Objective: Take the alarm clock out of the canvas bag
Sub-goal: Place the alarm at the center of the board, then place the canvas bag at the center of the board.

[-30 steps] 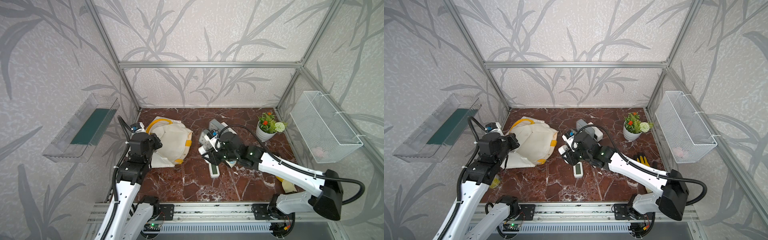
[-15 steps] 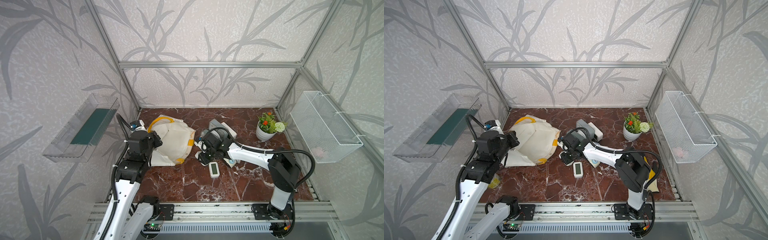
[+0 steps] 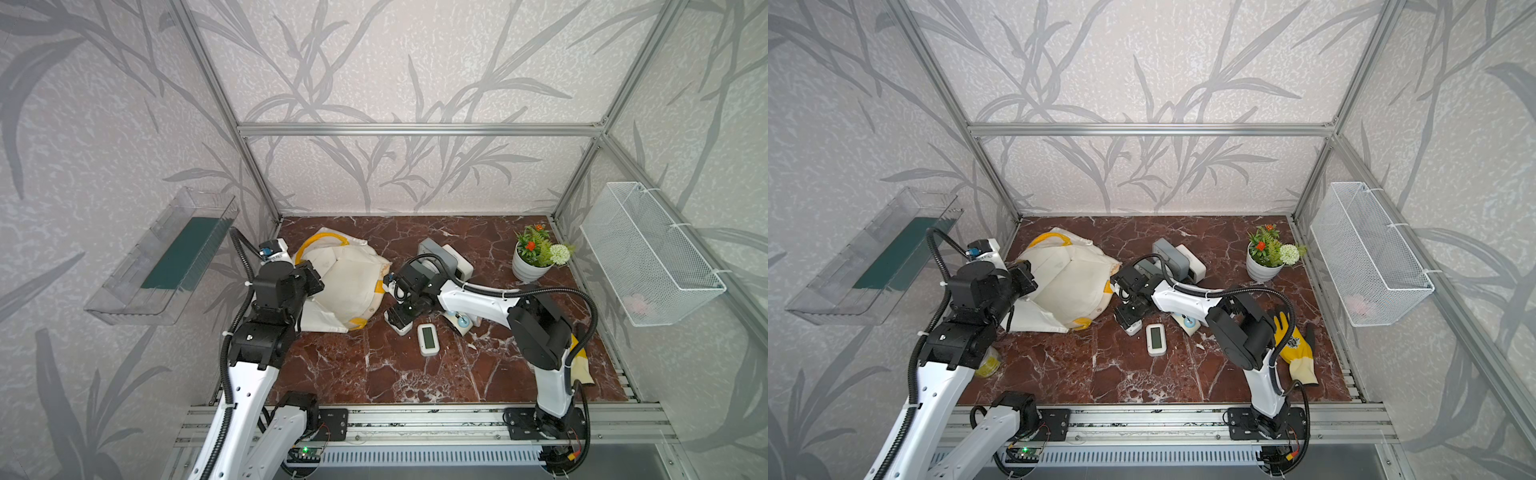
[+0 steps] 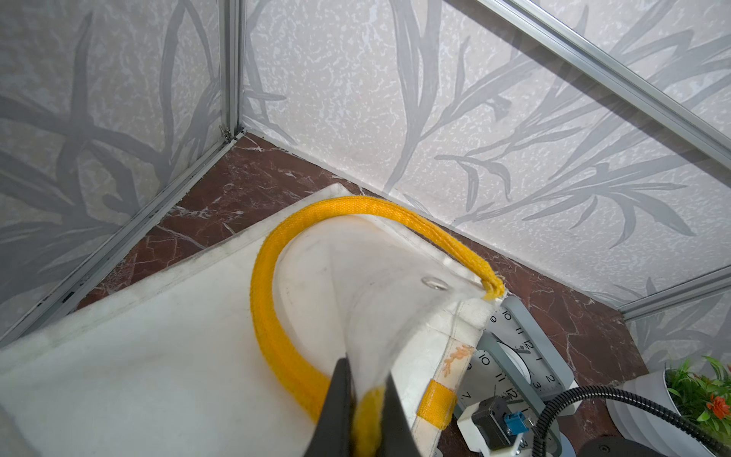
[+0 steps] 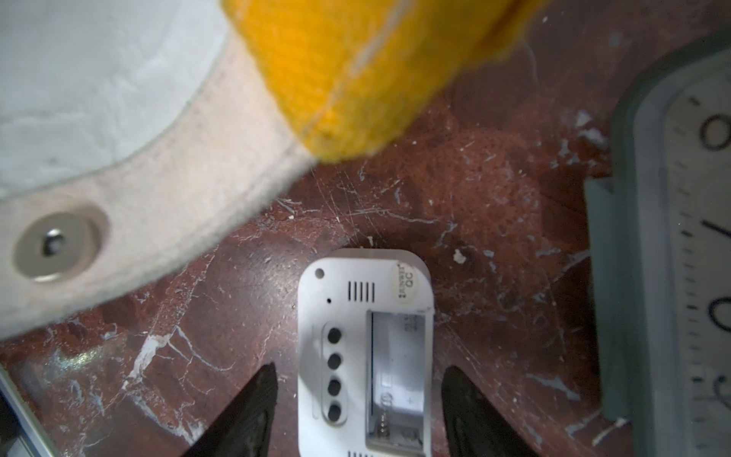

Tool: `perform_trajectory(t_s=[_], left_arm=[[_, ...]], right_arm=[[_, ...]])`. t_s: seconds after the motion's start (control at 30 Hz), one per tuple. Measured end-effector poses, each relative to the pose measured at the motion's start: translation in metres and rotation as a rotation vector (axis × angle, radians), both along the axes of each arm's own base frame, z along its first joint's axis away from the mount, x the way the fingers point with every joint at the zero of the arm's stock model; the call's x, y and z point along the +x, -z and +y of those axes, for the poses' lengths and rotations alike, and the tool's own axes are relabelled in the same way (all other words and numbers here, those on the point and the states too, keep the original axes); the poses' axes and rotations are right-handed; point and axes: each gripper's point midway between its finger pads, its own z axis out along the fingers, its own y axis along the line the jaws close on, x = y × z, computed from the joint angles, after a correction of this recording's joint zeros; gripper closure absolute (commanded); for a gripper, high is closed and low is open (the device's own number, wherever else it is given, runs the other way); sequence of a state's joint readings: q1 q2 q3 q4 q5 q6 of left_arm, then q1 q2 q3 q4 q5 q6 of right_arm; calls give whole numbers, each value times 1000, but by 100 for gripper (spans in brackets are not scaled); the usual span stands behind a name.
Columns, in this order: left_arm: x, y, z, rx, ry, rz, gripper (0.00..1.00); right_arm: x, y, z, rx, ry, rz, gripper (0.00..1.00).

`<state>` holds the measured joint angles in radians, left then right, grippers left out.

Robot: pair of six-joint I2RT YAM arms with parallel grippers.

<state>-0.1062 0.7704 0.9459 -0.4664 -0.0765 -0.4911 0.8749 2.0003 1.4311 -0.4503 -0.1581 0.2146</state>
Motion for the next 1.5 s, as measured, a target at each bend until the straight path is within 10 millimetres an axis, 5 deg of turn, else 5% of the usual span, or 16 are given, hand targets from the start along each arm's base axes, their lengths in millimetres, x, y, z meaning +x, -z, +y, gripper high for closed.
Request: perform_trajectory(t_s=[0.23,0.43,0.7,0.87,1.1,1.3,1.5], left_arm=[[0,-4,-1,-2,3,-10,100],[0,-4,-3,-11,17,-11,100],[-1,-8,-5,-33,21,-28,100],[-2,-12,-6,-44,24,-45,100],[-2,-13,-7,-51,27,-55,100],[-1,-8,-5,-50,21,-43,100],[9,13,-5,-49,15,28,100]], right_arm=[[-13,-26,-6,119,45,37,27],[-10,-65,20,346,63,104,28],[0,-44,48,466,120,258,32],[3,-28,61,520,170,353,48],[16,-58,78,625,188,366,87],[23,-77,78,682,209,385,93],[45,-123,77,783,213,381,93]])
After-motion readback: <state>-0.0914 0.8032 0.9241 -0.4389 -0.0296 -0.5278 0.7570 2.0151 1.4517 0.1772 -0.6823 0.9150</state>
